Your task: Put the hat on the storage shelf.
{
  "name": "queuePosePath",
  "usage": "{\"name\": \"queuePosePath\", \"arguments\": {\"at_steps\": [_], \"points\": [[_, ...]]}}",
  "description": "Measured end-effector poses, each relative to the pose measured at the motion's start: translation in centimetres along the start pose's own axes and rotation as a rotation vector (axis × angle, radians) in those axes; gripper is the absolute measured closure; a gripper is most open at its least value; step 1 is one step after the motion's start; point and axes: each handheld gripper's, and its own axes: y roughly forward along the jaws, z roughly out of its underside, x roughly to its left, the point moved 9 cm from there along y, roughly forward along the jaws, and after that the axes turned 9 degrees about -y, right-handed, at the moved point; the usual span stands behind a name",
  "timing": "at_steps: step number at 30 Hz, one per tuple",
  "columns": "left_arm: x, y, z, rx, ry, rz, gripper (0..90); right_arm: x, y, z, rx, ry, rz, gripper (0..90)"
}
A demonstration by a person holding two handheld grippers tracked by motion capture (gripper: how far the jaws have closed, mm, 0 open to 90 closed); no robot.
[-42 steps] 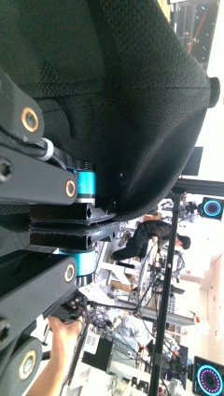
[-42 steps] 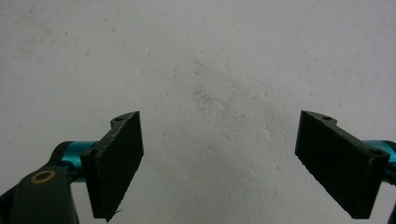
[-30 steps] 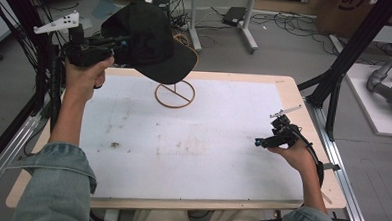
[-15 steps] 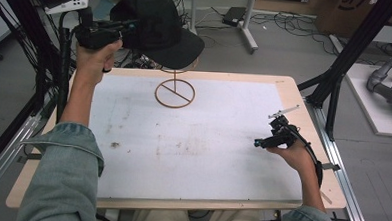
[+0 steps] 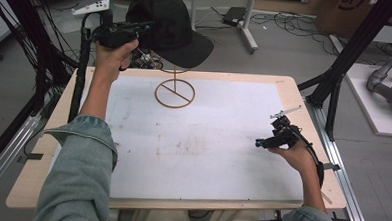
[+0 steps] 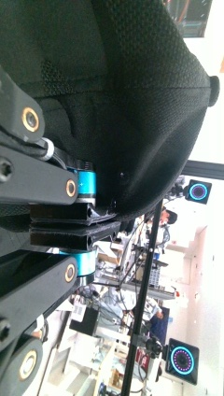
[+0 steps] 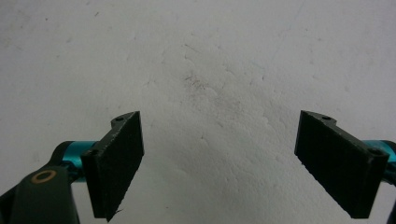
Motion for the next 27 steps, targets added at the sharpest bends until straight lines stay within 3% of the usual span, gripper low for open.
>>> {"name": "queuePosePath", "arguments": {"at_steps": [8, 13, 20, 27], "points": [[2.6, 1.0, 3.2, 0.058, -0.04, -0.028, 87.3, -0.2, 0.1, 0.2, 0.004, 0.003, -0.001, 15.3], [3.5, 1.3, 4.6, 0.054, -0.073, -0.029, 87.3, -0.1, 0.2, 0.2, 0.003, -0.001, -0.002, 15.3], [4.4, 1.1, 5.4, 0.07, -0.083, -0.064, 87.3, -0.1, 0.3, 0.2, 0.008, -0.005, -0.001, 15.3], [4.8, 0.9, 6.1, 0.134, -0.059, -0.124, 86.7, 0.0, 0.5, 0.3, 0.017, -0.008, -0.005, 15.3]]}}
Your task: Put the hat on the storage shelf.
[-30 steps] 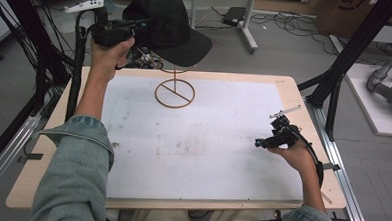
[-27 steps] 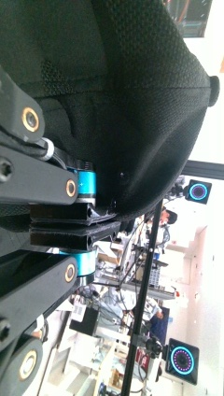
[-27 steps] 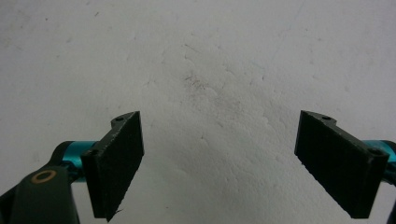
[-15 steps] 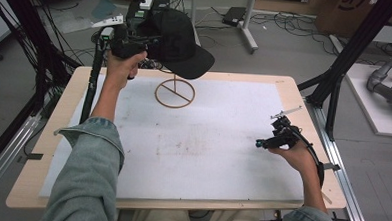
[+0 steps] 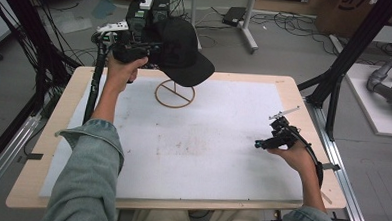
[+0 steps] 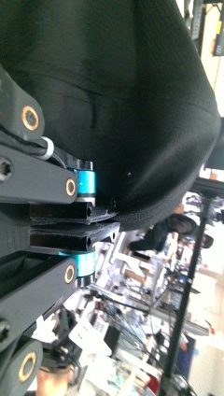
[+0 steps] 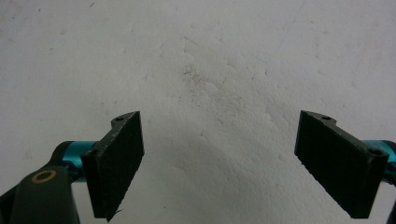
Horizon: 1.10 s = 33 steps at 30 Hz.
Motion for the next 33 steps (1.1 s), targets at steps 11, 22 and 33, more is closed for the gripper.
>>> {"name": "queuePosePath", "arguments": {"at_steps": [11, 22, 33], "points": [[1.7, -1.2, 0.9, -0.005, -0.037, -0.058, 85.0, 0.0, 0.2, 0.0, 0.002, -0.01, 0.001, 15.3], [2.7, -3.2, 0.9, -0.016, -0.068, -0.132, 61.9, 0.3, 0.2, -0.2, 0.003, -0.011, -0.002, 15.4], [2.0, -7.1, 3.1, 0.035, -0.04, -0.246, 51.3, 0.3, 0.4, -0.8, -0.013, -0.012, 0.001, 15.4]]}}
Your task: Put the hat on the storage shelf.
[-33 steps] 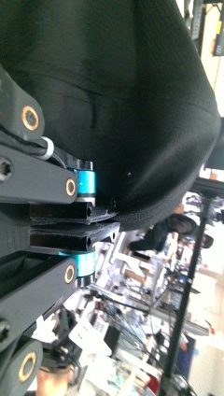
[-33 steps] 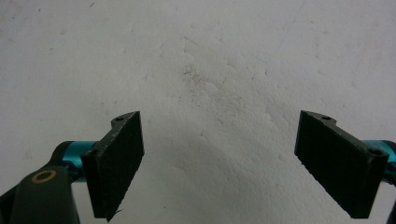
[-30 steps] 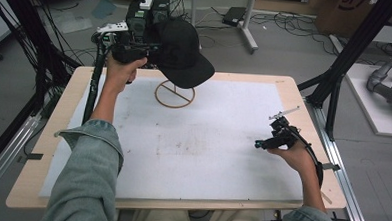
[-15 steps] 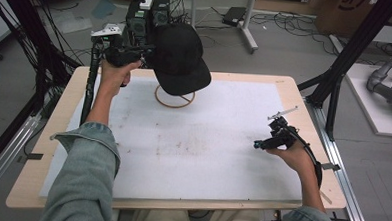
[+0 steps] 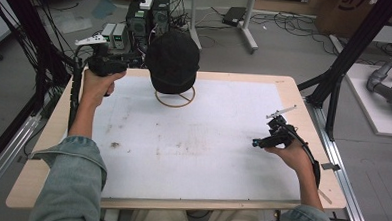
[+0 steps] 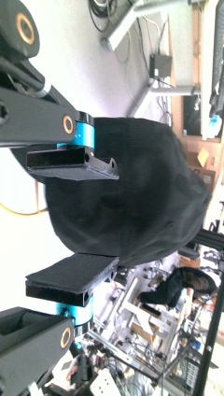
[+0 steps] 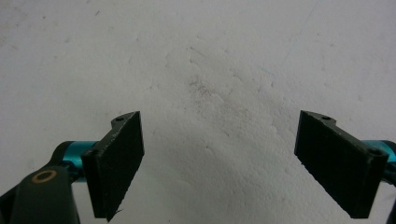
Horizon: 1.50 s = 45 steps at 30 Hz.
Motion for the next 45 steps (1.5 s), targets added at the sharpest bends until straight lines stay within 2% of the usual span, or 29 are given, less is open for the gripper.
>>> {"name": "queuePosePath", "arguments": {"at_steps": [6, 9, 12, 17, 20, 24, 28, 33, 35, 37, 39, 45], "points": [[-0.5, -2.0, 1.4, 0.044, 0.024, -0.043, 48.5, 0.1, 0.2, -0.8, -0.018, -0.007, 0.005, 15.4], [-0.7, -2.7, 2.4, 0.092, 0.037, -0.064, 47.2, 0.3, 0.3, -1.2, -0.016, -0.011, 0.004, 15.4], [-0.8, -3.2, 3.4, 0.132, 0.028, -0.091, 40.9, 0.4, 0.4, -1.7, -0.03, -0.016, 0.007, 15.4], [-1.1, -3.8, 5.1, 0.194, 0.052, -0.155, 30.3, 0.5, 0.6, -2.2, -0.034, -0.014, 0.001, 15.4], [-1.2, -4.1, 6.1, 0.236, 0.078, -0.21, 19.2, 0.5, 0.7, -2.4, -0.037, -0.015, -0.002, 15.3], [-1.8, -4.5, 7.6, 0.295, 0.127, -0.254, 15.6, 0.5, 0.8, -2.7, -0.043, -0.013, 0.0, 13.2], [-2.4, -4.9, 9.1, 0.322, 0.154, -0.269, 13.5, 0.7, 0.9, -2.9, -0.047, -0.013, -0.007, 13.1], [-2.5, -5.5, 11.1, 0.367, 0.159, -0.307, 12.9, 0.8, 0.7, -3.3, -0.051, -0.015, 0.008, 12.6], [-2.6, -5.7, 11.8, 0.374, 0.16, -0.306, 12.7, 1.0, 0.5, -3.3, -0.054, -0.009, 0.012, 12.6], [-2.5, -5.7, 12.1, 0.395, 0.156, -0.306, 12.7, 1.0, 0.3, -3.3, -0.061, -0.02, 0.011, 12.6], [-2.4, -5.8, 12.0, 0.39, 0.165, -0.33, 12.7, 1.0, 0.2, -3.4, -0.064, -0.01, 0.018, 12.6], [-2.2, -6.0, 12.1, 0.389, 0.172, -0.346, 12.7, 1.1, 0.3, -3.6, -0.062, -0.015, 0.014, 12.6]]}}
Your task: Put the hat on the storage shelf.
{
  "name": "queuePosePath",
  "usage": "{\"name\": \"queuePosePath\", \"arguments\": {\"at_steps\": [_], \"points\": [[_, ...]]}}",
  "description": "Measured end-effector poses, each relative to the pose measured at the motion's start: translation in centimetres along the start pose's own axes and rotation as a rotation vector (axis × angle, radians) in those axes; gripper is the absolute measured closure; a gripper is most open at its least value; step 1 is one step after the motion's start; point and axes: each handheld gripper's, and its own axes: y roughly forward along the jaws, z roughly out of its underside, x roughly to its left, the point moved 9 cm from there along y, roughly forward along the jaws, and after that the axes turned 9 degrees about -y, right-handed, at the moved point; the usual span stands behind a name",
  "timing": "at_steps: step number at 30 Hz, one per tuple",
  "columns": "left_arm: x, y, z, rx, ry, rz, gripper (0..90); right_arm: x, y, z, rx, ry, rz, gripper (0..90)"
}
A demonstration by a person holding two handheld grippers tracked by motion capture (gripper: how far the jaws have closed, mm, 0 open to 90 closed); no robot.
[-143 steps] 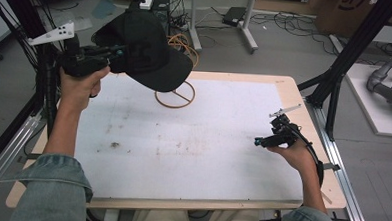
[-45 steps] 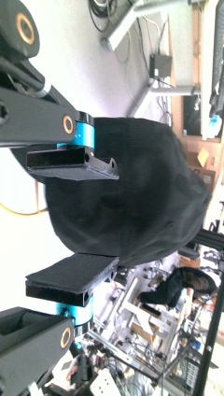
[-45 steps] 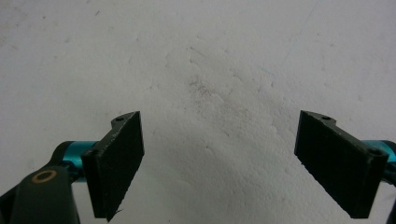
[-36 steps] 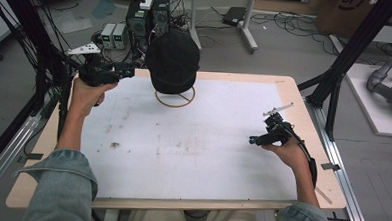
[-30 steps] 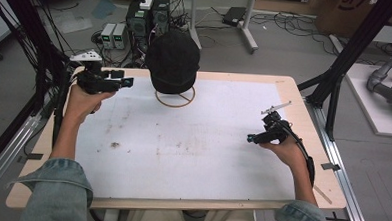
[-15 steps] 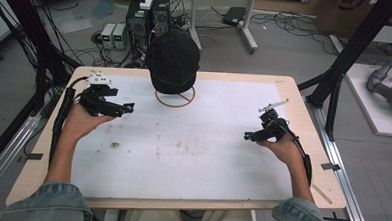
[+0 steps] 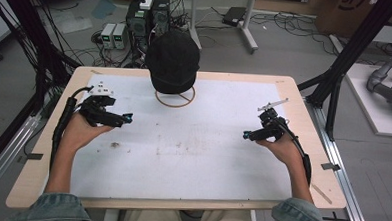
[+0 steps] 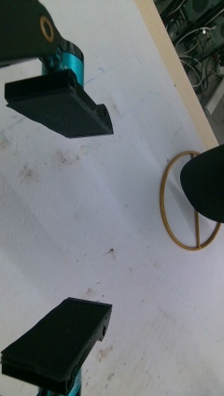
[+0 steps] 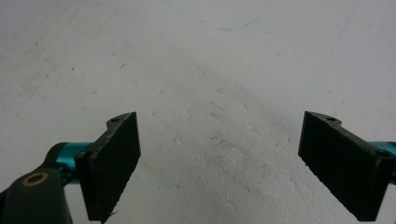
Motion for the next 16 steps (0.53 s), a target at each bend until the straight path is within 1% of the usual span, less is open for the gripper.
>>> {"name": "queuePosePath", "arguments": {"at_steps": [6, 7, 16], "points": [[0.17, -0.15, 0.08, -0.008, -0.013, 0.003, 12.7, 0.03, -0.05, -0.06, -0.003, -0.004, -0.001, 12.6], [0.25, -0.18, 0.11, -0.004, -0.008, 0.003, 12.7, 0.07, -0.05, -0.09, -0.002, -0.005, 0.0, 12.6], [0.09, 0.03, 0.14, -0.005, -0.001, 0.007, 12.7, 0.18, -0.05, -0.17, 0.001, -0.01, 0.002, 12.6]]}}
